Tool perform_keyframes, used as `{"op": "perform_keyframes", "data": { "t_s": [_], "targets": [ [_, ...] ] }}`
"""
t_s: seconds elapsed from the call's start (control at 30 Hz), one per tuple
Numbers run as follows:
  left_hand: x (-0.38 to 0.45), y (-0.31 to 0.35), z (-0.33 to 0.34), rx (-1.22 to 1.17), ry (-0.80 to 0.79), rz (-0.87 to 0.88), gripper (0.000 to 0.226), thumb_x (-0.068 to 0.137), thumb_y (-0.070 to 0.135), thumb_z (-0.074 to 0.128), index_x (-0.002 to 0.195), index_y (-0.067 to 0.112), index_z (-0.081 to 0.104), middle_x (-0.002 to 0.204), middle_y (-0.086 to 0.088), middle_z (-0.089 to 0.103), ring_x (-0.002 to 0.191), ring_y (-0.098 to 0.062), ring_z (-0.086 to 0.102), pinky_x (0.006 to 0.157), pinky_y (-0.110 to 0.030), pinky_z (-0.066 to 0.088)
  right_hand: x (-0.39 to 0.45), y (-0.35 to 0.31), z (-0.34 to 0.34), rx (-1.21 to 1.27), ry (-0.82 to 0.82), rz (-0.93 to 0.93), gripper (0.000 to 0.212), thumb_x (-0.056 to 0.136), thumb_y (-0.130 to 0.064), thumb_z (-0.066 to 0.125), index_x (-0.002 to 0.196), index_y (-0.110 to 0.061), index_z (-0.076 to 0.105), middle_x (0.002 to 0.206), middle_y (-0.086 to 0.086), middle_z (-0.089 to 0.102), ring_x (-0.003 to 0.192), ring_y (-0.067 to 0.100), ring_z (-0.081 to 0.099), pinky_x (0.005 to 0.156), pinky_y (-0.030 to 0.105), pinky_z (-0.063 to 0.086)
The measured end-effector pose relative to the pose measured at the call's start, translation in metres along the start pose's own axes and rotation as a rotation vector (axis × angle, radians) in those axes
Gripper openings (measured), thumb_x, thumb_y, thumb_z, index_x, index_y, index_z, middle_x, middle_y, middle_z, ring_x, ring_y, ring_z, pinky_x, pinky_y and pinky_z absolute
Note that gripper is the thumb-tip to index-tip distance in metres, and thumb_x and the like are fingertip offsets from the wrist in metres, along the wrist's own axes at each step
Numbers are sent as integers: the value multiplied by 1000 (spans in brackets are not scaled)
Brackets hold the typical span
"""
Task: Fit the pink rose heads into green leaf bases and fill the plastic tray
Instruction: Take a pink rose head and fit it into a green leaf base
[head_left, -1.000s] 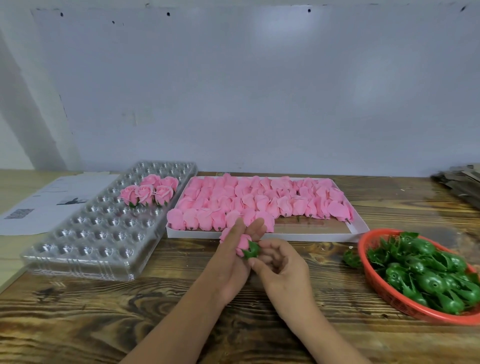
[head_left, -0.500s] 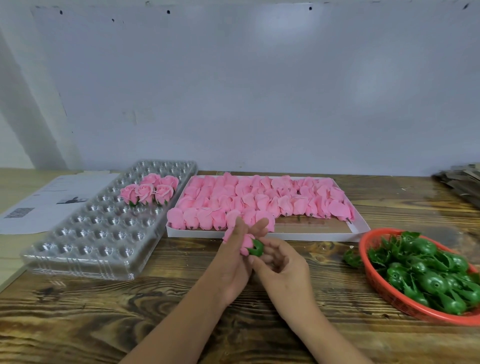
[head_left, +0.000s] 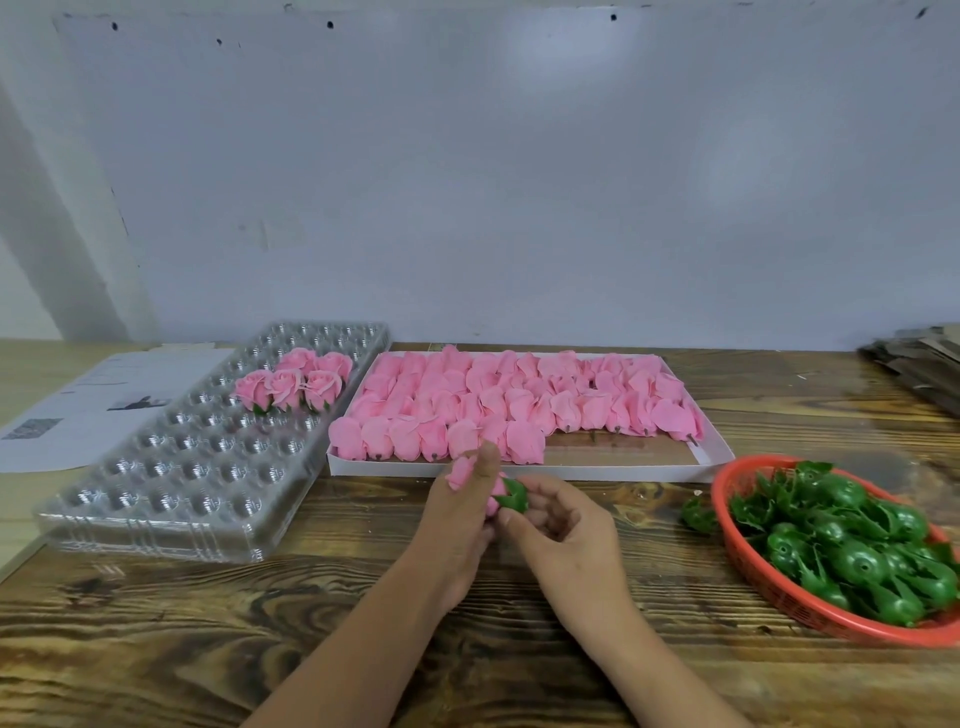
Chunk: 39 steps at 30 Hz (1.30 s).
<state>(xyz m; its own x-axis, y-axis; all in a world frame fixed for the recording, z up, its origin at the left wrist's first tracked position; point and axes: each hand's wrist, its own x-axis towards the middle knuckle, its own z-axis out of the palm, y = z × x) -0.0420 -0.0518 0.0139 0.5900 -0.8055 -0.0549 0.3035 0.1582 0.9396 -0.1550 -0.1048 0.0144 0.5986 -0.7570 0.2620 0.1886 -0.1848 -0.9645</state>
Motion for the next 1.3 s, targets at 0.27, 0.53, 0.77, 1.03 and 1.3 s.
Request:
{"op": "perform_keyframes", "data": {
  "t_s": [0.27,0.53,0.77,1.03,1.3],
  "targets": [
    [0,9,-3,-29,-25,-38,51,82,50,69,103,4,61,84,-9,69,75,-16,64,65,-25,57,5,-2,-10,-2,-17,30,36,81,9,71,96,-24,73,87,-6,77,76,9,71,66,14,54],
    [-2,12,-7,-101,-114,-97,41,88,35,70,110,0,68,101,-16,73,91,-22,72,79,-30,60,10,-3,-23,31,1,60,34,81,0,77,109,-18,72,87,-3,77,82,7,71,78,18,55],
    [-3,14,-6,-175,-103,-99,43,83,29,71,112,-3,67,103,-16,71,84,-19,69,72,-29,62,11,-2,-28,141,100,53,26,86,-1,71,105,-20,72,90,-2,77,78,6,69,63,20,55],
    [-2,11,-6,-171,-41,-100,47,83,38,70,108,-2,65,74,-10,60,64,-13,58,61,-24,59,10,-3,-30,43,120,-2,34,79,3,77,98,-25,72,86,-4,75,74,5,65,71,16,53],
    [0,9,-9,-151,-32,-162,55,83,42,72,112,-4,66,77,-10,63,60,-10,58,55,-20,58,7,0,-29,-137,51,-109,39,79,-2,79,104,-32,70,70,-17,65,70,4,61,71,17,50]
  ]
}}
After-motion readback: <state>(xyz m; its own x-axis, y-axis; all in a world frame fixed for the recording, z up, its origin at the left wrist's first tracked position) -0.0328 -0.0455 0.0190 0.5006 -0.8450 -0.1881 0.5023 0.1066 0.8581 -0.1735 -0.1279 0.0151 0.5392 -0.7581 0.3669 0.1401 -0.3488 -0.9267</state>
